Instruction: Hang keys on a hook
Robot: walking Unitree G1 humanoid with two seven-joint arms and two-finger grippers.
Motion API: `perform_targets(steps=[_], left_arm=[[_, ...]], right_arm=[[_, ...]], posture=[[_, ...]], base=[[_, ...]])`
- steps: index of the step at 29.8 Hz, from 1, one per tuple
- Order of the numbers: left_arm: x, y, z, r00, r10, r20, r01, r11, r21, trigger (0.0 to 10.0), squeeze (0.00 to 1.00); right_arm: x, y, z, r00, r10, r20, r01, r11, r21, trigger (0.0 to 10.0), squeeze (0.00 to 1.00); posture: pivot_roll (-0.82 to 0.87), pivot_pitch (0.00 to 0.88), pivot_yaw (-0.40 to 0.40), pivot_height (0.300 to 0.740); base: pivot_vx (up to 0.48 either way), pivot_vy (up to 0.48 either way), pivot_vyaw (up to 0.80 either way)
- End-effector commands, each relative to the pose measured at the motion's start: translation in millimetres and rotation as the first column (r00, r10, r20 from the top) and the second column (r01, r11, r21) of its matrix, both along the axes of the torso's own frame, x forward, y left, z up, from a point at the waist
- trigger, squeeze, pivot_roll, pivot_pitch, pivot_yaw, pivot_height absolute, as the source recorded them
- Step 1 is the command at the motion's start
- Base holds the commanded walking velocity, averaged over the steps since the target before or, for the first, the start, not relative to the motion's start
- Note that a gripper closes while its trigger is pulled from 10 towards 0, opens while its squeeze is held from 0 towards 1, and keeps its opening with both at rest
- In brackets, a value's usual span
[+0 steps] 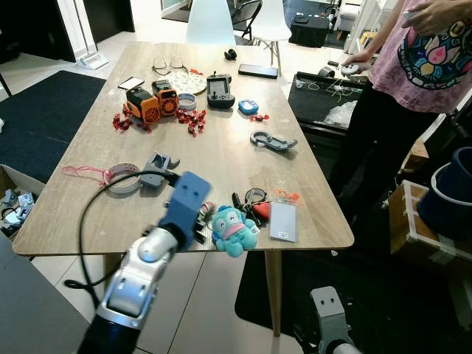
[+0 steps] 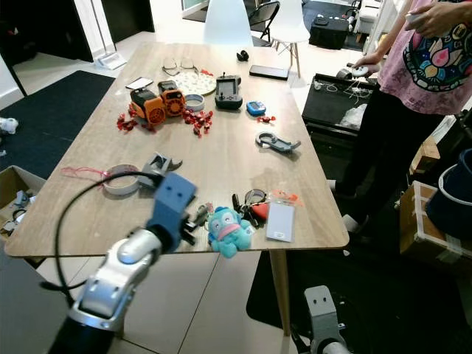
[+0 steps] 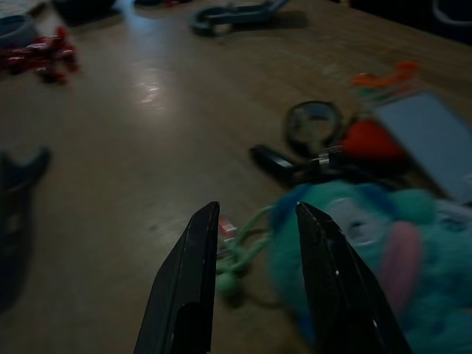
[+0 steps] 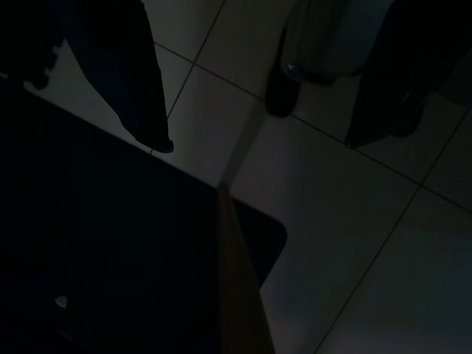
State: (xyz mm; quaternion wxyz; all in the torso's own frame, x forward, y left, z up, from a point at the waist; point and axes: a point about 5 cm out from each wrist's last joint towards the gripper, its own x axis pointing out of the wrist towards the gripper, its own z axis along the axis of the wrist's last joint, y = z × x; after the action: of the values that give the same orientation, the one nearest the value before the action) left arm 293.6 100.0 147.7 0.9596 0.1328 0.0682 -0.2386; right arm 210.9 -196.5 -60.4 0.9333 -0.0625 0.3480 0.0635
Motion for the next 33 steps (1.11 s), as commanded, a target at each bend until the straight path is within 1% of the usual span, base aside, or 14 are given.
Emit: perform_targets(steps=[1,5,6,7,8,11,17,18,19,21,23,27,29,33], left_arm=[[-1.5,-10.8,-6,1.000,-0.004,-0.026,0.005,1.000,0.015,10.0,0.00],[-3.4,-14.6,-6,0.999,-0.008,-0.046,0.009,1.000,0.012,10.0,0.00],[-5.3,-18.9,-6,0.998,-0.012,-0.063,0.012,1.000,-0.010,10.0,0.00],[-5.3,-18.9,-6,0.998,-0.012,-0.063,0.012,1.000,-0.010,10.0,0.00],[-7.9,-26.1,-5,0.997,-0.017,-0.078,0.014,0.999,-0.043,10.0,0.00],[-9.1,-32.3,-5,0.997,-0.012,-0.079,0.009,0.999,-0.042,10.0,0.00],[-9.4,-34.8,-4,0.997,0.007,-0.075,-0.010,0.999,-0.044,10.0,0.00],[-9.4,-35.5,-3,0.997,0.010,-0.082,-0.016,0.998,-0.067,10.0,0.00],[-9.4,-35.5,-3,0.997,0.010,-0.082,-0.016,0.998,-0.067,10.0,0.00],[-10.5,-37.8,0,0.996,-0.015,-0.083,0.008,0.996,-0.085,10.0,0.00],[-13.4,-40.9,0,0.995,-0.054,-0.087,0.047,0.996,-0.074,10.0,0.00],[-24.1,-50.6,-7,0.983,-0.141,-0.117,0.136,0.989,-0.054,10.0,0.00],[-27.7,-54.1,-9,0.976,-0.168,-0.136,0.161,0.985,-0.058,10.0,0.00],[-30.5,-56.6,-10,0.969,-0.193,-0.152,0.187,0.981,-0.052,10.0,0.00]], right_arm=[[-8.5,-1.7,-5,0.999,-0.012,-0.031,0.012,1.000,0.002,10.0,0.00],[-9.3,-1.7,-5,0.999,-0.013,-0.032,0.013,1.000,0.002,10.0,0.00],[-10.3,-1.8,-6,0.999,-0.013,-0.033,0.013,1.000,0.002,10.0,0.00],[-10.3,-1.8,-6,0.999,-0.013,-0.033,0.013,1.000,0.002,10.0,0.00],[-12.1,-2.0,-7,0.999,-0.013,-0.037,0.013,1.000,0.001,10.0,0.00],[-13.0,-1.8,-7,0.999,-0.010,-0.039,0.010,1.000,0.001,10.0,0.00],[-12.4,-2.0,-7,0.999,-0.009,-0.039,0.009,1.000,0.000,10.0,0.00],[-11.8,-2.3,-7,0.999,-0.009,-0.038,0.009,1.000,-0.001,10.0,0.00],[-11.8,-2.3,-7,0.999,-0.009,-0.038,0.009,1.000,-0.001,10.0,0.00],[-11.7,-2.4,-7,0.999,-0.007,-0.038,0.007,1.000,-0.002,10.0,0.00],[-11.6,-2.4,-7,0.999,-0.005,-0.038,0.005,1.000,-0.003,10.0,0.00],[-11.1,-2.2,-6,0.999,-0.004,-0.038,0.004,1.000,-0.003,10.0,0.00],[-10.9,-2.3,-6,0.999,-0.005,-0.037,0.005,1.000,-0.003,10.0,0.00],[-10.9,-2.5,-6,0.999,-0.005,-0.037,0.005,1.000,-0.003,10.0,0.00]], posture=[[0.05,0.077,-0.045,0.740],[0.05,0.079,-0.043,0.740],[0.05,0.082,-0.042,0.740],[0.05,0.082,-0.042,0.740],[0.05,0.085,-0.044,0.740],[0.05,0.087,-0.044,0.740],[0.05,0.086,-0.044,0.740],[0.05,0.086,-0.045,0.740],[0.05,0.086,-0.045,0.740],[0.05,0.086,-0.046,0.740],[0.05,0.084,-0.048,0.740],[0.05,0.080,-0.046,0.740],[0.05,0.079,-0.045,0.740],[0.05,0.079,-0.045,0.740]], base=[[0.000,0.000,0.00],[0.000,0.000,0.00],[0.000,0.000,0.00],[0.000,0.000,0.00],[0.000,0.000,0.00],[0.000,0.000,0.00],[0.000,0.000,0.00],[0.000,0.000,0.00],[0.000,0.000,0.00],[0.000,0.000,0.00],[0.000,0.000,0.00],[0.000,0.000,0.00],[0.000,0.000,0.00],[0.000,0.000,0.00]])
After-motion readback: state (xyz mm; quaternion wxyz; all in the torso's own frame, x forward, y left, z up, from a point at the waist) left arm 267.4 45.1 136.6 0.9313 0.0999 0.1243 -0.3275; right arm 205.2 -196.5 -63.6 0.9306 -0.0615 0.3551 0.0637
